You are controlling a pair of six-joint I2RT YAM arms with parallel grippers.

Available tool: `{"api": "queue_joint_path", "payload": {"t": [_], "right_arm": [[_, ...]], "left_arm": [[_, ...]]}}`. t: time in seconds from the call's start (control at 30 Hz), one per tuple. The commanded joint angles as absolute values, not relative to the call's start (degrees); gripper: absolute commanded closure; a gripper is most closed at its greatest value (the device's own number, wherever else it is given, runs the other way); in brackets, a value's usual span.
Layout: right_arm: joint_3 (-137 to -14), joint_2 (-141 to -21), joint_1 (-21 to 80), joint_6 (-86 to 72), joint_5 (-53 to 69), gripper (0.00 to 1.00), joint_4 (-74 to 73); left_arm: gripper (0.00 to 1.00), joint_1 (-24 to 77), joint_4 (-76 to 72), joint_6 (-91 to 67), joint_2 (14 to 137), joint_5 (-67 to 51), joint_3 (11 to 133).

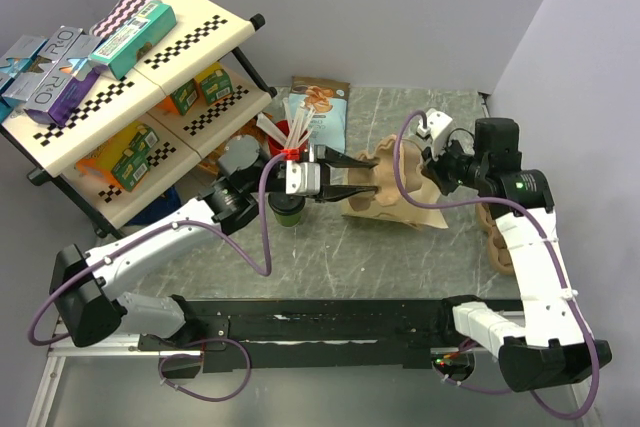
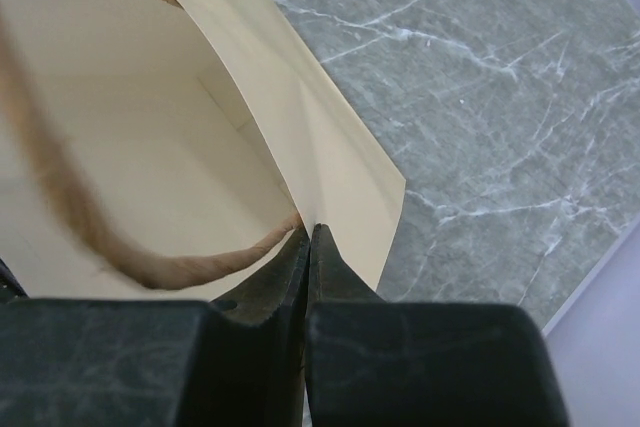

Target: Pack the takeout coffee

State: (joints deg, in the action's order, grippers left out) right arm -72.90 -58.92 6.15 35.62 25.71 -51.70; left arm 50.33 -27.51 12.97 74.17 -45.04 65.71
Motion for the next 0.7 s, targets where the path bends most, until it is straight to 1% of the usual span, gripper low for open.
{"api": "queue_joint_path", "payload": {"t": [0.0,0.13,0.3,0.43,0.53,0.67], "right_arm": [[-77.43,-60.64,6.59,34.02,28.12,1.0,-55.19],[-78.92,-61.35,6.5,33.4,27.33,1.0,-55.28],[-80.33,-62.22,6.5,34.54,29.09,1.0,-55.81],[-82.61,-64.33,6.5,35.42,30.75,1.0,-57.39],[-83.58,-64.77,6.59,36.65,32.52,1.0,-57.48],[-82.44,-63.81,6.59,39.01,31.99,1.0,-56.95]], "left_arm": [[0.99,50.98,-34.63,13.7,75.06,-46.58,64.34],[0.99,50.98,-33.58,14.5,74.36,-46.14,63.63],[0.99,50.89,-30.15,18.36,73.04,-46.67,62.4],[0.99,50.89,-28.65,21.88,74.35,-47.55,62.14],[0.99,50.89,-25.76,26.35,76.63,-47.11,63.71],[0.99,50.89,-21.72,31.28,78.57,-47.37,66.53]]}}
